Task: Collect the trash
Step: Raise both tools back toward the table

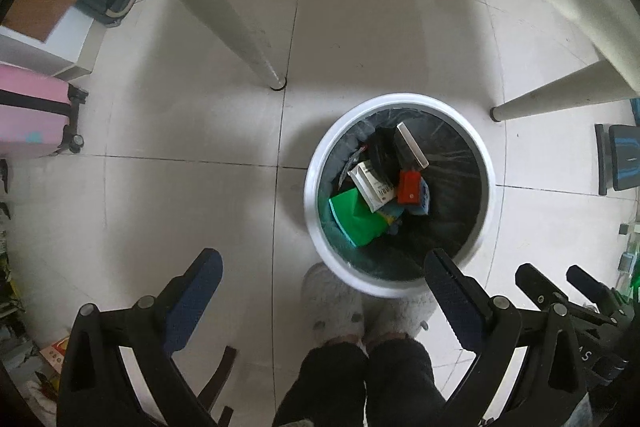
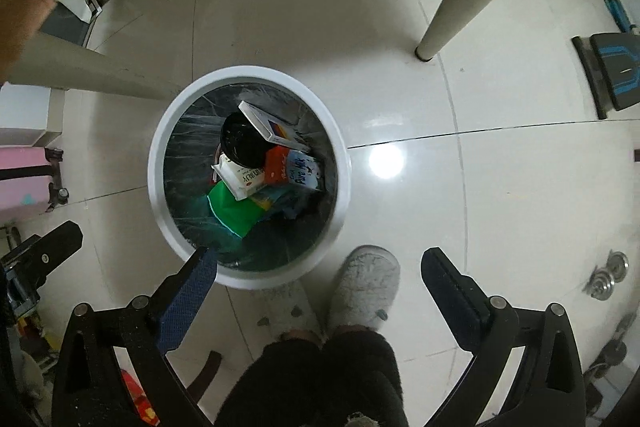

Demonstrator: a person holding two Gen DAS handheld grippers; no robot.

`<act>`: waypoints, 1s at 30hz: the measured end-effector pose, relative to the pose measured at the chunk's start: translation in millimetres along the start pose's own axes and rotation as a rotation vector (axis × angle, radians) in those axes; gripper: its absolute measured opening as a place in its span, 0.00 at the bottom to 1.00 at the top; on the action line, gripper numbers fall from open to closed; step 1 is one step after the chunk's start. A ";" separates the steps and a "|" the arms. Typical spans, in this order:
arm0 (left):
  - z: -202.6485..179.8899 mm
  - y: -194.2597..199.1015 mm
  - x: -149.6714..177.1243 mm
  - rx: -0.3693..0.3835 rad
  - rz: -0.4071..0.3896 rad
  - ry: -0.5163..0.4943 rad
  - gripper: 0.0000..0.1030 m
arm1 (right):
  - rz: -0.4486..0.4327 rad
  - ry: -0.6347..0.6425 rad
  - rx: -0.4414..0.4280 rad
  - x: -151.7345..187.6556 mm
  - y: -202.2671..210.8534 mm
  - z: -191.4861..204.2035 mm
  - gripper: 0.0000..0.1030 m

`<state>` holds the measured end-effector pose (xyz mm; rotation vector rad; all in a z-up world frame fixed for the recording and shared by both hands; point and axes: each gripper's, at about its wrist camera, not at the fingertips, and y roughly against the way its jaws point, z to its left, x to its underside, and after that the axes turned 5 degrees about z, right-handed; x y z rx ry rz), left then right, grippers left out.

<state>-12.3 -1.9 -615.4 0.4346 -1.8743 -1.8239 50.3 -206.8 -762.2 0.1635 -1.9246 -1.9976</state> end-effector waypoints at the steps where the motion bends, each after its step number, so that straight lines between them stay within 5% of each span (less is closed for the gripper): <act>1: 0.4 9.0 4.6 0.002 0.002 -0.002 1.00 | -0.001 -0.001 0.001 3.2 4.4 1.2 1.00; 9: 0.0 85.8 34.5 0.021 0.005 -0.026 1.00 | -0.026 -0.002 0.014 38.1 110.2 8.3 1.00; 20: 9.3 256.3 69.9 0.054 -0.083 -0.058 1.00 | -0.102 0.000 -0.026 83.0 298.2 27.7 1.00; 26: 0.7 345.9 48.2 0.072 -0.213 -0.072 1.00 | -0.191 -0.058 -0.101 69.8 398.3 23.8 1.00; 30: -10.1 393.9 9.5 0.060 -0.314 -0.075 1.00 | -0.253 -0.087 -0.135 30.4 454.5 17.5 1.00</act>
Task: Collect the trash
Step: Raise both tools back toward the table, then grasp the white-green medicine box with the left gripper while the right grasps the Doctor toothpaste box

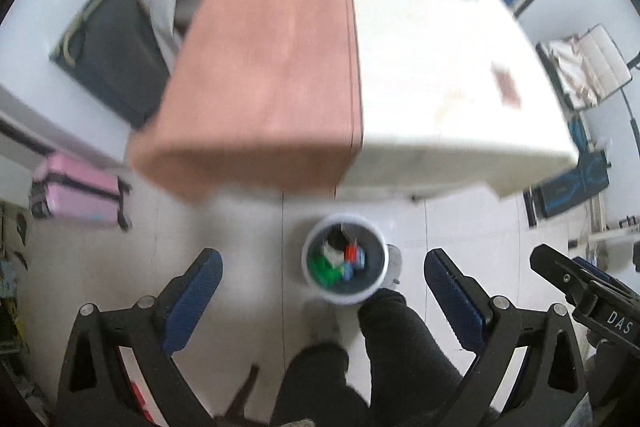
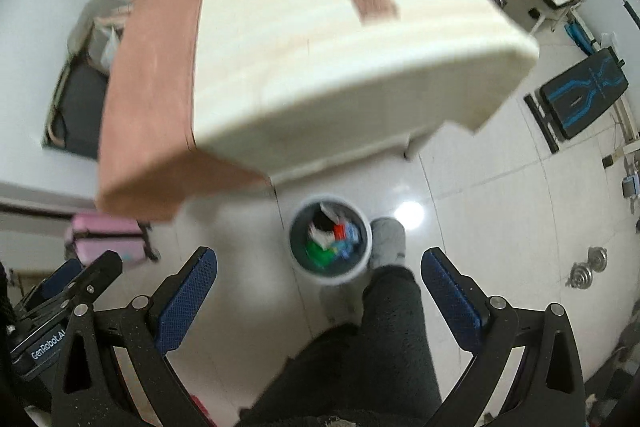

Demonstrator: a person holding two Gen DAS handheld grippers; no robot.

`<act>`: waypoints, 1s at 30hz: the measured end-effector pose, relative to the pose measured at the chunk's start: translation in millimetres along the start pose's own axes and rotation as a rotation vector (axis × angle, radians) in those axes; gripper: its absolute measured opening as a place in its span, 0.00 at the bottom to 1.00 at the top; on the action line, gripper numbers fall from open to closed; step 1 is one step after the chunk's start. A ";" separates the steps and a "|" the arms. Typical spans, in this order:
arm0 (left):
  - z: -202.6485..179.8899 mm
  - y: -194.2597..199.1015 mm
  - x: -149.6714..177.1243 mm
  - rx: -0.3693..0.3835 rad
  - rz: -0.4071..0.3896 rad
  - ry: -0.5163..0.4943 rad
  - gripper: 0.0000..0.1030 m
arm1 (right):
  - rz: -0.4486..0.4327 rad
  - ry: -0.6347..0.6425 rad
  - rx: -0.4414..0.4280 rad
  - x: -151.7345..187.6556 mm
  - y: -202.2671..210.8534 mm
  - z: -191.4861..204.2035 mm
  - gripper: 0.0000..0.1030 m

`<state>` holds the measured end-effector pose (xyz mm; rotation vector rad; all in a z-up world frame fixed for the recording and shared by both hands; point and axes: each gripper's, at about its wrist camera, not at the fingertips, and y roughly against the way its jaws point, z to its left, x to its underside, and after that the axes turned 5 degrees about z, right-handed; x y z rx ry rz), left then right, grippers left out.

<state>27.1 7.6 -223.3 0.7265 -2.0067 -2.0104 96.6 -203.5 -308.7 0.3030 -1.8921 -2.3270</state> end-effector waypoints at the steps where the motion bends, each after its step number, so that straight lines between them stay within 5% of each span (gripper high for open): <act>1: -4.0 8.0 -19.2 0.001 -0.029 0.004 1.00 | -0.019 -0.007 -0.009 -17.7 9.8 0.8 1.00; 5: -20.8 20.7 -80.8 -0.015 -0.107 -0.023 1.00 | -0.063 -0.016 -0.017 -86.4 33.9 3.1 1.00; 9: -31.9 15.2 -156.8 -0.020 -0.123 0.004 1.00 | -0.085 -0.013 -0.003 -189.4 40.2 -2.0 1.00; 20: -87.8 -46.7 -397.1 0.031 0.026 0.181 1.00 | -0.010 -0.007 0.043 -495.0 -54.7 -20.3 0.99; 22: -96.7 -57.4 -429.2 0.034 0.042 0.198 1.00 | 0.011 0.013 0.055 -537.5 -79.1 -15.3 0.88; 27: -108.8 -95.4 -500.6 0.091 0.114 0.264 1.00 | 0.093 0.064 0.067 -615.4 -139.5 0.4 0.79; 30: -116.6 -116.6 -537.0 0.165 0.161 0.315 1.00 | 0.150 0.126 0.076 -635.0 -167.4 7.3 0.53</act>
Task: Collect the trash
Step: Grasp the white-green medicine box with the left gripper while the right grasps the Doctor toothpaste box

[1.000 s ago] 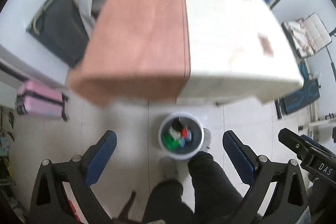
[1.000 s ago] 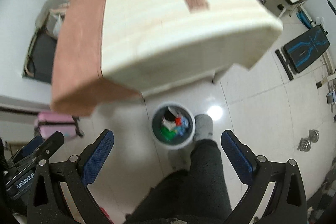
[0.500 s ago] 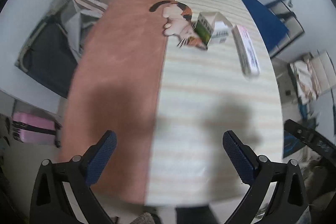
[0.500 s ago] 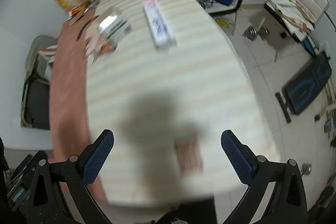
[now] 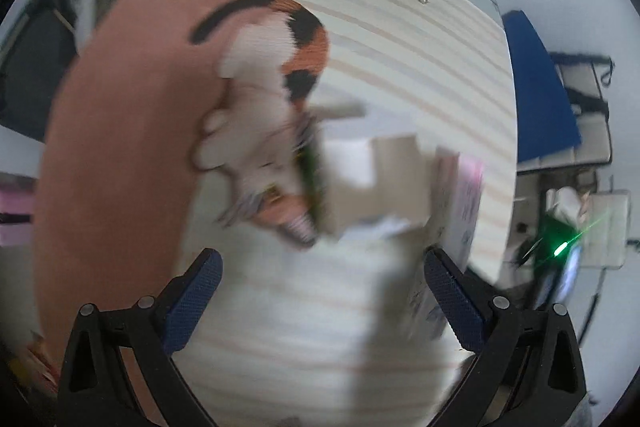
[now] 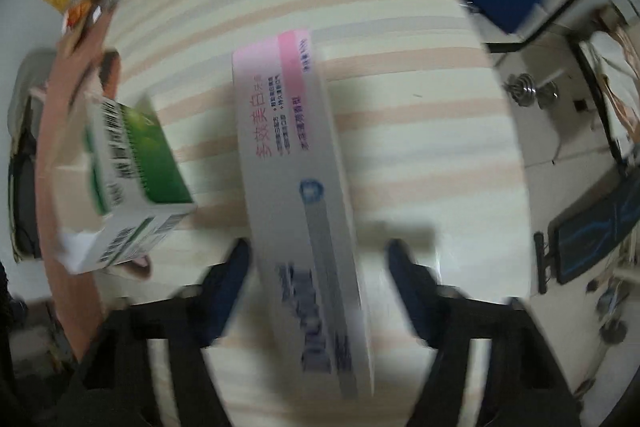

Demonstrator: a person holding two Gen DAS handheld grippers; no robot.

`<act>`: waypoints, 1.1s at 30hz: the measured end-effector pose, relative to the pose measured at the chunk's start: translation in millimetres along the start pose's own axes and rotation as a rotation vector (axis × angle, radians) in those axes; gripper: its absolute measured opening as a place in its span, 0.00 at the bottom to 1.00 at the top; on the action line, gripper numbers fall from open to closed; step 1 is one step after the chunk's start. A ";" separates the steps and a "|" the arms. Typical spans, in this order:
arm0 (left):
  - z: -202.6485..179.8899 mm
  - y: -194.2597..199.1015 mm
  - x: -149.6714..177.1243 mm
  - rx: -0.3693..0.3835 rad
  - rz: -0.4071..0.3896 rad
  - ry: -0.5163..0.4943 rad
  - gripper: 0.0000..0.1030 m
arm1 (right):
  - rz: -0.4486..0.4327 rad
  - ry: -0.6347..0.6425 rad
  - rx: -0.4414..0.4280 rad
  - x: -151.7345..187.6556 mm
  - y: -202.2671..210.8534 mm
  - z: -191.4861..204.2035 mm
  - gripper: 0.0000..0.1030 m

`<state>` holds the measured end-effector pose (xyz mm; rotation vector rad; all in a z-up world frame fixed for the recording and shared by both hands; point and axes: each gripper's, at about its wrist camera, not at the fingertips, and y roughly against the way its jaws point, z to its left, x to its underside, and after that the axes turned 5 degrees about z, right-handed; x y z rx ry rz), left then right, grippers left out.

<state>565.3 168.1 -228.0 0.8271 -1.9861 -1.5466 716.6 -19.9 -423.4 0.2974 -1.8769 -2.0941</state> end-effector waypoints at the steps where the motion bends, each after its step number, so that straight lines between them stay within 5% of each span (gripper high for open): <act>1: -4.9 -7.9 -11.1 0.025 0.020 0.018 1.00 | -0.005 0.012 0.010 -3.8 -1.7 -0.9 0.51; 7: -36.7 -47.3 -52.6 0.059 0.097 0.055 1.00 | -0.024 -0.032 0.069 -20.3 4.0 -27.2 0.51; 12: -50.7 -81.4 -65.8 -0.030 0.154 0.029 0.99 | 0.012 -0.041 0.079 -36.9 0.8 -27.1 0.51; 16: -55.6 -86.8 -61.2 -0.073 0.127 -0.040 0.76 | 0.013 -0.039 0.108 -28.6 1.2 -23.2 0.50; 24: -43.2 -69.2 17.8 -0.238 0.052 -0.300 0.74 | 0.032 0.055 0.115 16.8 0.4 -7.9 0.48; 29: -15.1 -64.7 74.8 -0.266 0.061 -0.324 0.74 | 0.074 0.115 0.133 77.1 -2.6 -7.2 0.48; 33: -6.0 -61.8 88.7 -0.264 0.043 -0.321 0.74 | 0.053 0.122 0.169 90.9 -4.3 -1.8 0.48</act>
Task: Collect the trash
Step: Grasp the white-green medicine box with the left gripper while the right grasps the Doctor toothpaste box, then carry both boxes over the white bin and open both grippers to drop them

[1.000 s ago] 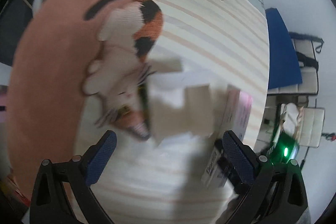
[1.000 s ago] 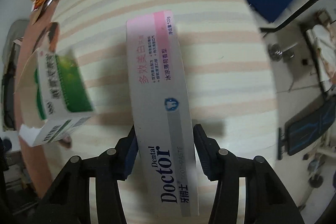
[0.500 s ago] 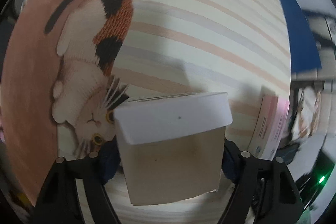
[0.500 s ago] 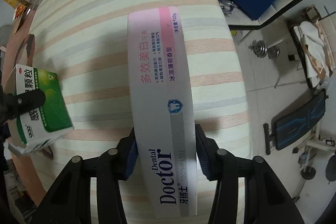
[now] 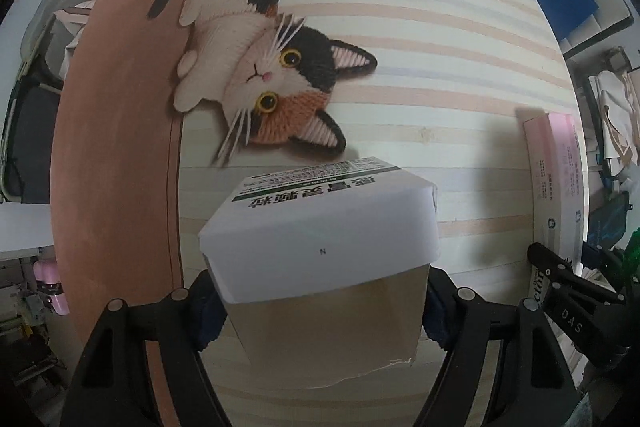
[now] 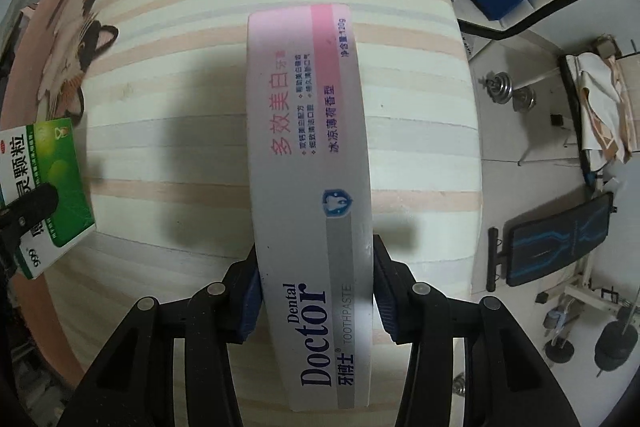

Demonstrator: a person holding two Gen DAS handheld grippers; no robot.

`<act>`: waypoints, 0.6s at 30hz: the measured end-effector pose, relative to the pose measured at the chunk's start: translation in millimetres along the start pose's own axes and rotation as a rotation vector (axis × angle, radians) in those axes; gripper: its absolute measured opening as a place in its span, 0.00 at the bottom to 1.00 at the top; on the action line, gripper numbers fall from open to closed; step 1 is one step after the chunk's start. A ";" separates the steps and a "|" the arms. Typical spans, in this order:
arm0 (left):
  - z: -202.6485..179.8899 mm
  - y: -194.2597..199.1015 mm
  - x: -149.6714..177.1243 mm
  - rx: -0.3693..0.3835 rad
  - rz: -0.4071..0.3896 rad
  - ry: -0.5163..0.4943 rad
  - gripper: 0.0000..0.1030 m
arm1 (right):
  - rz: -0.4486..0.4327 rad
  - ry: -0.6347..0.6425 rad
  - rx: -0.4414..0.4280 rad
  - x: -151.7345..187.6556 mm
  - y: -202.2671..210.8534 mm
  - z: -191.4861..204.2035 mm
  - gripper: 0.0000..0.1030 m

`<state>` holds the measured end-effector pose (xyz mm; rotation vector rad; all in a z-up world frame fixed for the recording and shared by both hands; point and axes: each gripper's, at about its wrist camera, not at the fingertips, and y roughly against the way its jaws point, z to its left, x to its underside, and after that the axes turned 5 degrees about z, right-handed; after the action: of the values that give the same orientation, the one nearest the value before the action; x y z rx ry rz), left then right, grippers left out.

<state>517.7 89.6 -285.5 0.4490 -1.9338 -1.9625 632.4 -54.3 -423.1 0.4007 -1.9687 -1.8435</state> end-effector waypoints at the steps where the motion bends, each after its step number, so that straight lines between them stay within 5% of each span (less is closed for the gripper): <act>1: 1.1 0.1 -0.1 0.001 -0.003 0.000 0.74 | 0.001 -0.006 0.005 -0.9 0.8 2.2 0.49; 10: 1.4 30.4 19.6 0.007 -0.091 0.000 0.74 | -0.047 -0.044 -0.002 12.2 8.1 -9.6 0.47; 18: 3.6 87.3 77.2 0.045 -0.192 -0.030 0.74 | -0.160 -0.044 -0.064 82.5 60.1 7.3 0.47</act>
<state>449.6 56.7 -196.8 0.6423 -2.0232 -2.0555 560.9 -82.2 -355.3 0.5153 -1.9499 -2.0238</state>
